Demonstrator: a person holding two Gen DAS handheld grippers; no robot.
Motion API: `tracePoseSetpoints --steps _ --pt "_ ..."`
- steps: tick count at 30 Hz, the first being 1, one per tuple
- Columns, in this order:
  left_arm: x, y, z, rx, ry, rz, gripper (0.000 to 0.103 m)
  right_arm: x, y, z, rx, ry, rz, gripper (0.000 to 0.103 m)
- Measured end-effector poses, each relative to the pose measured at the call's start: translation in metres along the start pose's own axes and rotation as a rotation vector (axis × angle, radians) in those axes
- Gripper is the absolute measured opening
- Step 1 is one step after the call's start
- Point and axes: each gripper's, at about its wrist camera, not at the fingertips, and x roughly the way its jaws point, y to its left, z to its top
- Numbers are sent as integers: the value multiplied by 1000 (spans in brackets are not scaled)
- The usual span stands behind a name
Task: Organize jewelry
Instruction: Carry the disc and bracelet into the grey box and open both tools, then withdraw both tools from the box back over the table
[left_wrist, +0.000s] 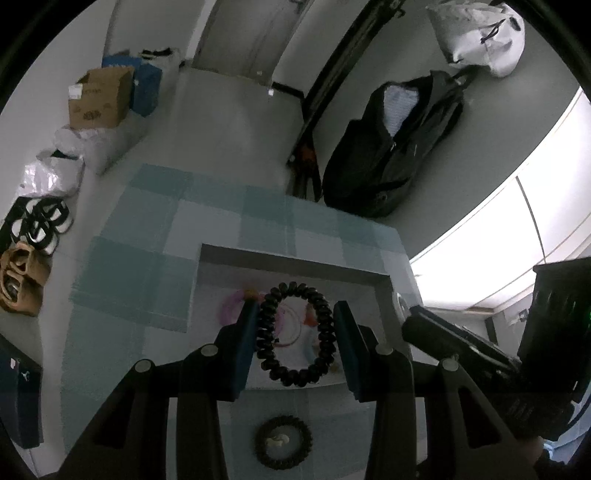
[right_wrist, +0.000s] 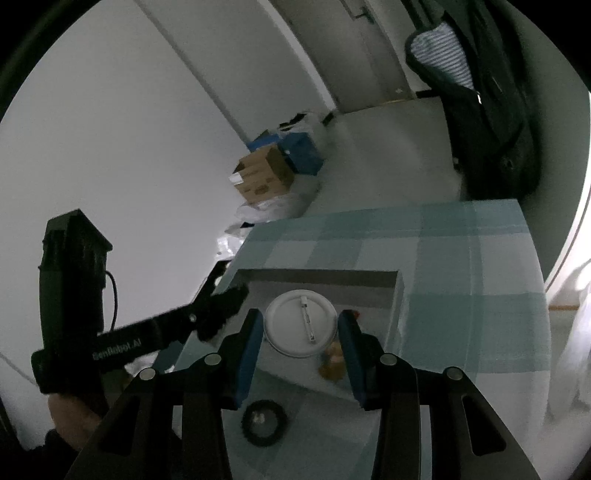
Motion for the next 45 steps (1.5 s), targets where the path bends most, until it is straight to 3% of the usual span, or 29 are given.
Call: tracePoseSetpoints --steps 4,17,35,40,45 --pt "5 -4 2 32 13 6 35 9 -4 7 10 8 -13 41" --pt "23 9 4 -24 72 7 36 28 -11 10 42 50 -10 41" --pt "27 2 7 10 66 24 36 32 -15 10 54 63 -24 41" --pt "28 2 8 0 71 14 45 32 -15 9 55 63 -28 42" --pt "31 -4 7 21 76 50 53 26 -16 12 52 48 -37 43"
